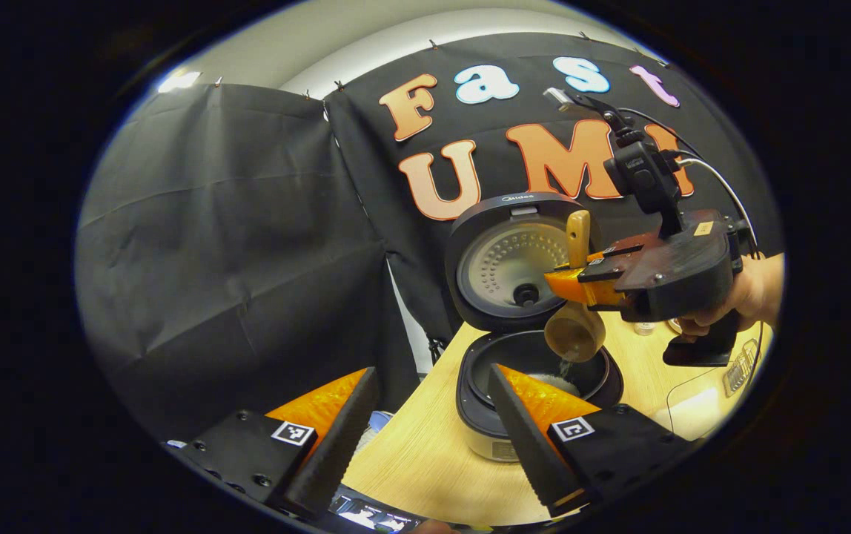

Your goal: Close the left gripper, press the button to open the rice cooker; take a wooden spoon from the chopstick holder with the right hand, scoop a spoonful of rice and pour it into the rice cooker, then put the wooden spoon back into the chopstick holder.

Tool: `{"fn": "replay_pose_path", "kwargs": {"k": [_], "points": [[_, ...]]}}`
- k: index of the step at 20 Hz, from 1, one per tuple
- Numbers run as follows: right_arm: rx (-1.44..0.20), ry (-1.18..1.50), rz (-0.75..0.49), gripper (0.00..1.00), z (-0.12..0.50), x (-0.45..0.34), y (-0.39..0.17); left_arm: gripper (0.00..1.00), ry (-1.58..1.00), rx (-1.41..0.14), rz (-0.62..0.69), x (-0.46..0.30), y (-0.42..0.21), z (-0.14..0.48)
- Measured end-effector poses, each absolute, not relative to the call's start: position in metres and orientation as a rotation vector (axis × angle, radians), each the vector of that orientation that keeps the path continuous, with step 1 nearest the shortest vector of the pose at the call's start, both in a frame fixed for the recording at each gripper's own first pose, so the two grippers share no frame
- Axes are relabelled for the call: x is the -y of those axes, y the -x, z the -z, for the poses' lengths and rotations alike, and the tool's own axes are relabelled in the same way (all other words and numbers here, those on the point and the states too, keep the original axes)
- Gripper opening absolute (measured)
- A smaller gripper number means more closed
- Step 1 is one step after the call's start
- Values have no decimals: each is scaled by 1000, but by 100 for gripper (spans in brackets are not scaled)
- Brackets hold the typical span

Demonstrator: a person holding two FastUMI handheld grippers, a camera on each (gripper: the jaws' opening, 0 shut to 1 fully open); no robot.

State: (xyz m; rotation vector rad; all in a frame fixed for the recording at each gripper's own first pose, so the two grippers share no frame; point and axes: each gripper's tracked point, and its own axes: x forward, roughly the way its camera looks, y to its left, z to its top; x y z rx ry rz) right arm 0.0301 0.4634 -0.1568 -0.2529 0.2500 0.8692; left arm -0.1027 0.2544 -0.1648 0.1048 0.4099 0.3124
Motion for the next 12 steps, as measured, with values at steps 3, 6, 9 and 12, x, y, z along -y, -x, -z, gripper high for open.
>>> {"fn": "replay_pose_path", "kwargs": {"k": [3, 6, 9, 12], "points": [[-203, 294, -878, 11, 155, -466, -24, 100, -104, -418, -305, -253, 102, 166], [-199, 291, -878, 11, 155, -464, -21, 100, -106, -427, -303, -255, 103, 169], [-239, 209, -851, 11, 151, -459, -29, 100, -88, -430, -302, -256, 103, 172], [-326, 58, -815, 11, 147, -443, -39, 94, -70, -438, -285, -254, 102, 178]]}}
